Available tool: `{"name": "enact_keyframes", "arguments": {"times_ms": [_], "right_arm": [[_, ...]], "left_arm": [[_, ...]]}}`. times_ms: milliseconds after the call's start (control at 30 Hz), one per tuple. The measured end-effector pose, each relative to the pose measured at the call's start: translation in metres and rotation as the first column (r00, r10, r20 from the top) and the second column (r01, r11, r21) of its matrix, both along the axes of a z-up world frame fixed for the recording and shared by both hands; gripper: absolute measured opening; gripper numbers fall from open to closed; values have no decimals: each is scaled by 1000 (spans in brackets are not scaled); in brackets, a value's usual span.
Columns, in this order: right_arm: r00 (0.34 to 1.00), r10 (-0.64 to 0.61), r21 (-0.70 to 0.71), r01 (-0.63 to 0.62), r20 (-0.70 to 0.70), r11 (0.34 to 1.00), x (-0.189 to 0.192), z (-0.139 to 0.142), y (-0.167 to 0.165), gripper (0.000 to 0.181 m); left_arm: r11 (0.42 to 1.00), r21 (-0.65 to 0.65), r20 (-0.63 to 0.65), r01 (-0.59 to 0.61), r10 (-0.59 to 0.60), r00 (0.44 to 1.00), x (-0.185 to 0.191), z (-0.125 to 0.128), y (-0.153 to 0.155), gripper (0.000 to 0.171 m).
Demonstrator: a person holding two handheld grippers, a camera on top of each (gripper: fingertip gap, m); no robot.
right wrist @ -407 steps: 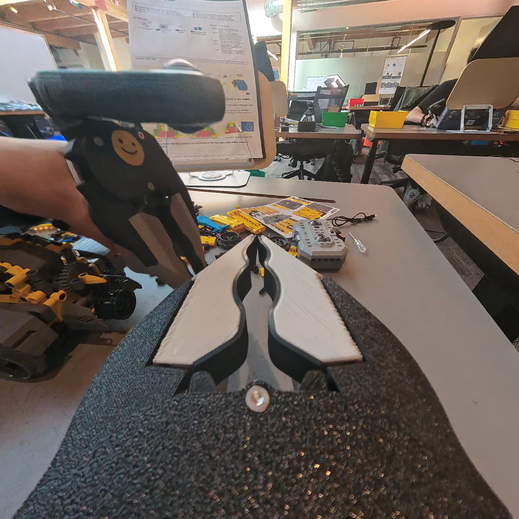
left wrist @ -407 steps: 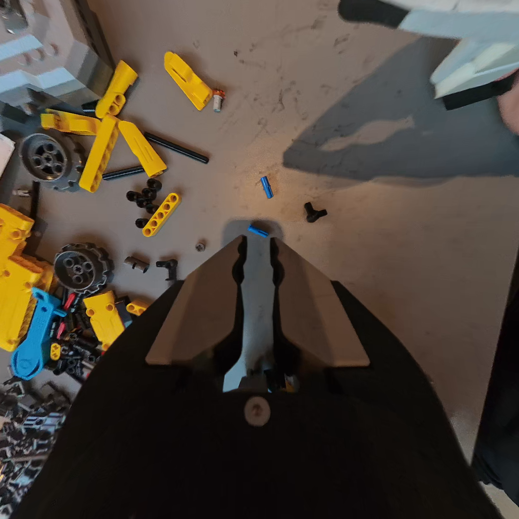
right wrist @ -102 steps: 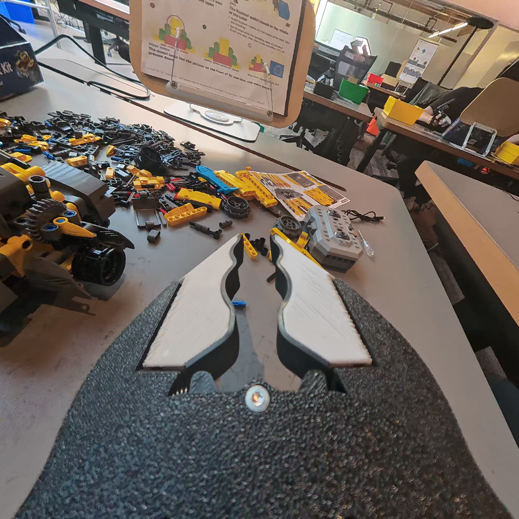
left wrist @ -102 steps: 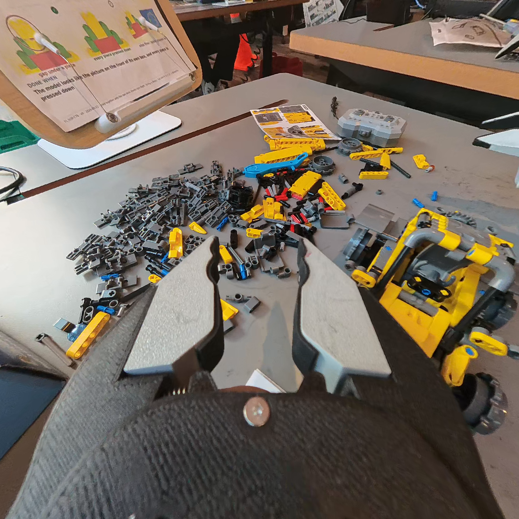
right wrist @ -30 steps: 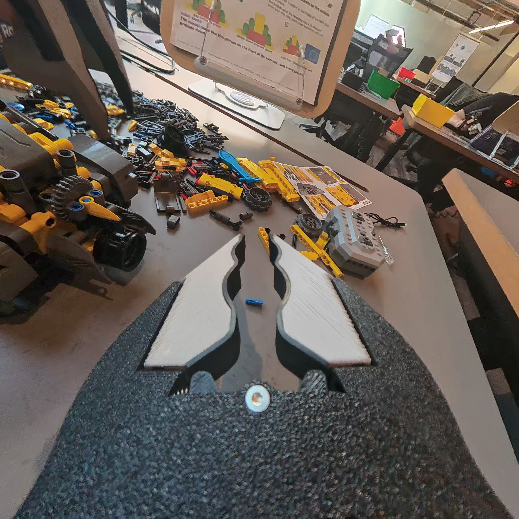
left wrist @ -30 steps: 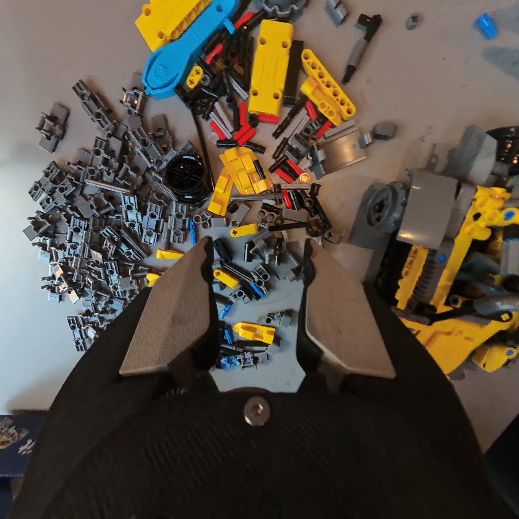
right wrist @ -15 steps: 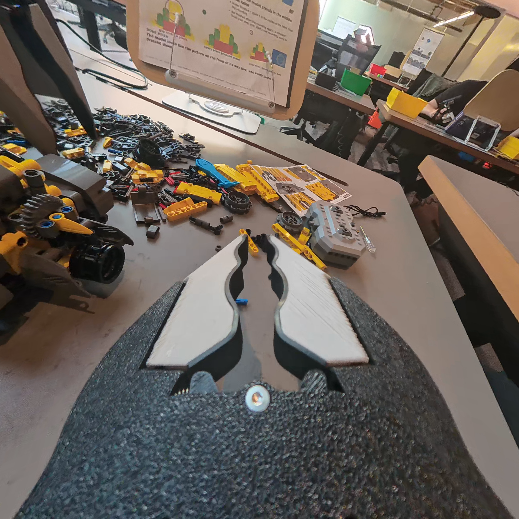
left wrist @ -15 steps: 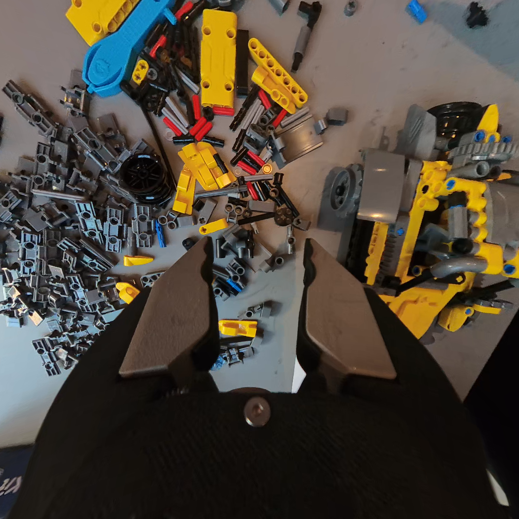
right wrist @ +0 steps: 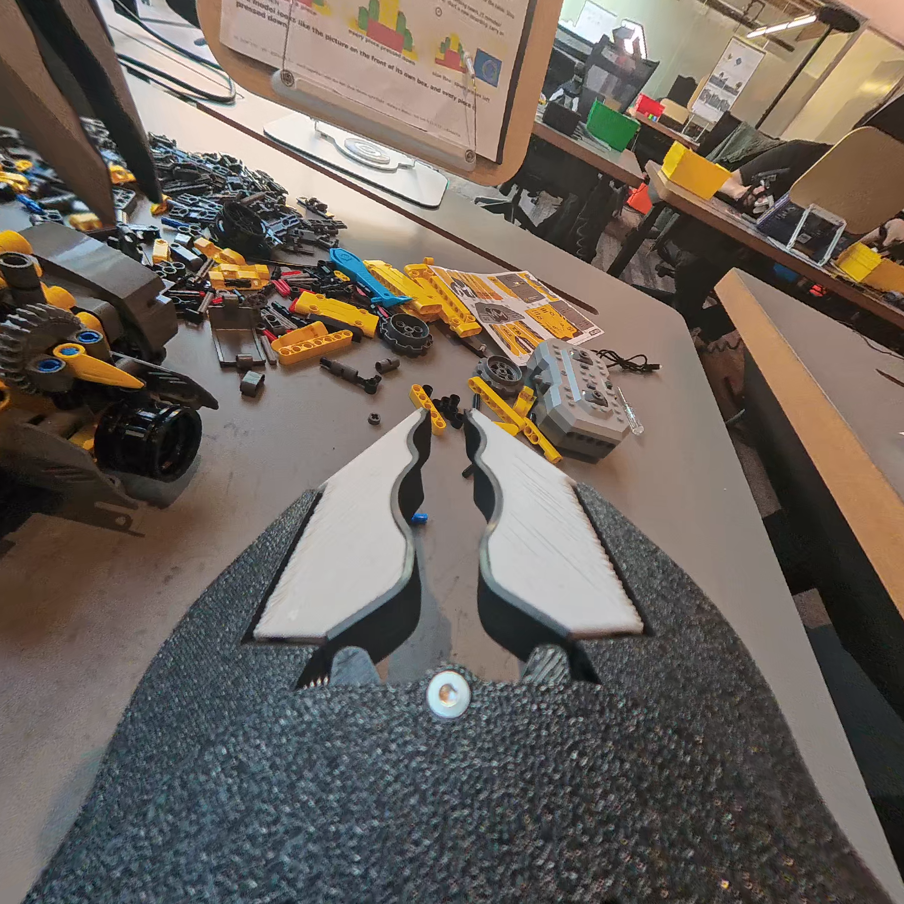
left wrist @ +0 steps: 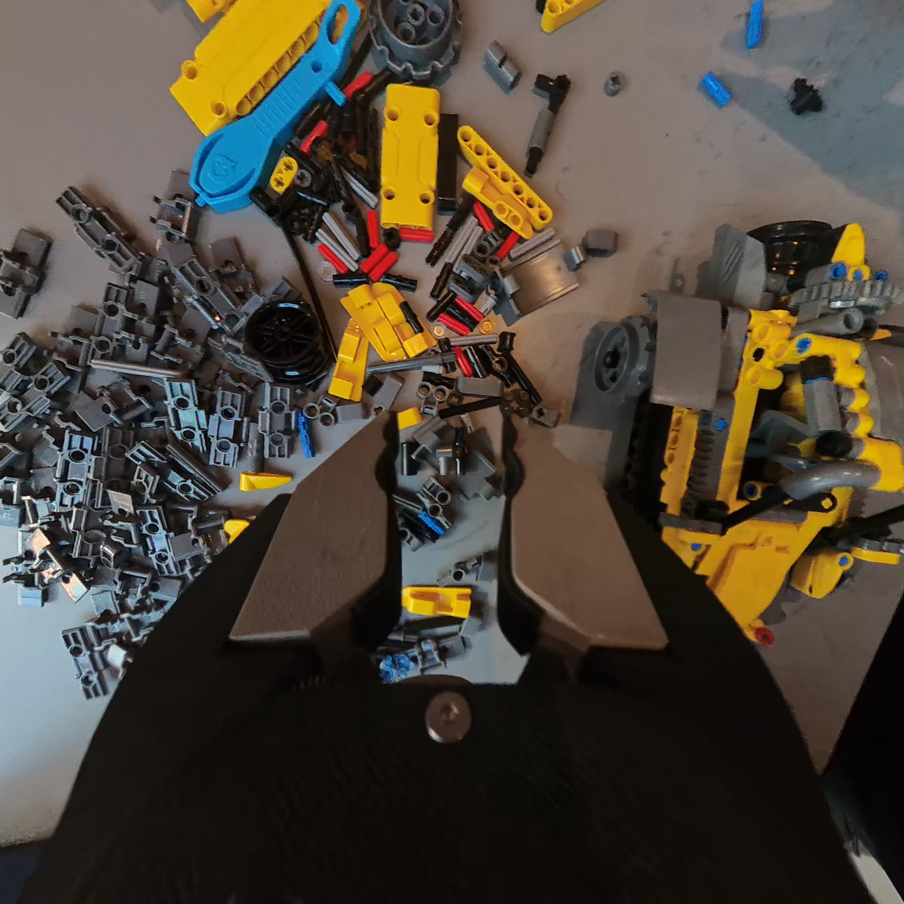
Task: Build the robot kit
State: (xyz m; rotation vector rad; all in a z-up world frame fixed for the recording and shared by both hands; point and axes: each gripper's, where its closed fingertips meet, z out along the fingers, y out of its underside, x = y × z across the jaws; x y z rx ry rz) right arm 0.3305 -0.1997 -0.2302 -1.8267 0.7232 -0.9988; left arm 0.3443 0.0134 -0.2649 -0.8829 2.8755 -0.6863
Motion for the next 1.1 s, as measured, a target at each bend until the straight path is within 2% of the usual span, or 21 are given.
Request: {"name": "enact_keyframes", "arguments": {"times_ms": [67,267,433,533,600,700,867,1033,1100], "right_arm": [[1000,3,-4,-3,8,1000,-1,1,1,10],[999,30,25,-30,24,999,-4,5,3,10],[998,52,87,-54,24,995,-7,11,2,10],[997,65,116,-68,30,991,-9,14,2,10],[997,68,129,-73,39,989,-10,17,1,10],[996,71,156,-77,45,985,-11,20,-1,10],[996,73,214,-80,43,973,-10,24,-6,10],[997,75,245,-82,37,966,-10,26,-8,10],[996,77,244,-83,35,966,-9,25,-8,10]], "left_arm": [[999,-32,-12,-12,12,1000,5,-2,4,22],[998,-5,-3,-59,59,998,20,-17,14,21],[999,-39,93,19,-15,996,25,-10,-10,17],[998,-14,114,58,-56,992,25,-16,-23,10],[999,-1,102,39,-38,994,28,-23,-27,7],[996,12,54,92,-93,994,17,-34,-34,8],[993,61,37,96,-99,994,12,-36,-28,1],[987,120,24,110,-114,993,7,-36,-18,5],[986,93,30,138,-142,989,5,-35,-23,4]]}}
